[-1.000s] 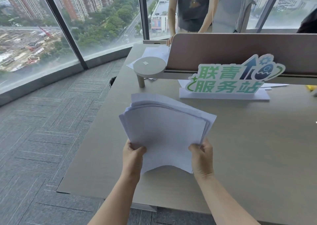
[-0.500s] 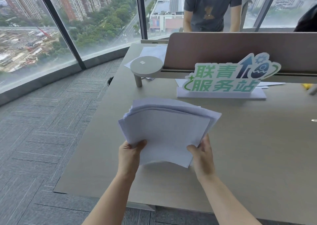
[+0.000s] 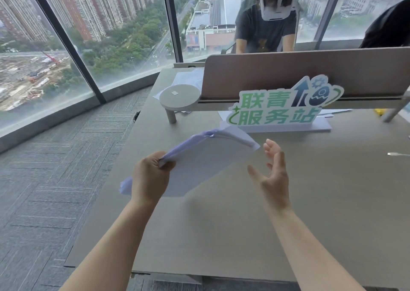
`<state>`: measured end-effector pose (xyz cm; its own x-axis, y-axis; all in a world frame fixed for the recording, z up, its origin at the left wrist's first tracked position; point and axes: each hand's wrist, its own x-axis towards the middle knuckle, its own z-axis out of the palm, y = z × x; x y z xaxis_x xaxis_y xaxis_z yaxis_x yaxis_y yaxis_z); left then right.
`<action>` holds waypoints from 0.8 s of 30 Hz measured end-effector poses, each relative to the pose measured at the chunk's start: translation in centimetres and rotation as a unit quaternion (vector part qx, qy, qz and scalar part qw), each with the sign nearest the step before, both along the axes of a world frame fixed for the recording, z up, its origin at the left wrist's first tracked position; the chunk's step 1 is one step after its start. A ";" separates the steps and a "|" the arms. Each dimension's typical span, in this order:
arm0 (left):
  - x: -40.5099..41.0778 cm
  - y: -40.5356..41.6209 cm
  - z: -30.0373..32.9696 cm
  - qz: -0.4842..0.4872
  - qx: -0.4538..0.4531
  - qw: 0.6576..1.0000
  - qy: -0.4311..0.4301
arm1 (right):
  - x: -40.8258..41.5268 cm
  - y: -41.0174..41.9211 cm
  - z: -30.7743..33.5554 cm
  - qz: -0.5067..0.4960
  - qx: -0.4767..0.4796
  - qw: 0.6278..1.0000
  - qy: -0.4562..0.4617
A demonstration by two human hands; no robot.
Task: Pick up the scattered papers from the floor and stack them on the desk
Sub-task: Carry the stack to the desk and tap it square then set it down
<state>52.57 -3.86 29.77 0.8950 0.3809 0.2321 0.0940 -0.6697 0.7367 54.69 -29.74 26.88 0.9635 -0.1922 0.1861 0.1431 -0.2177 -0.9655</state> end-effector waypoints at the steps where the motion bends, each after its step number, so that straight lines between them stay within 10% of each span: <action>1: 0.2 -0.2 0.4 -0.015 0.048 0.999 0.001 | 0.2 0.0 0.0 0.007 -0.018 1.000 -0.009; 7: 0.4 -2.6 1.3 -0.084 0.220 0.972 0.017 | 0.3 -0.9 -0.2 0.064 -0.048 0.996 0.045; 24: 0.3 -6.8 -2.3 -0.181 0.317 0.930 0.045 | -2.2 -3.9 -6.0 0.089 0.075 0.969 0.220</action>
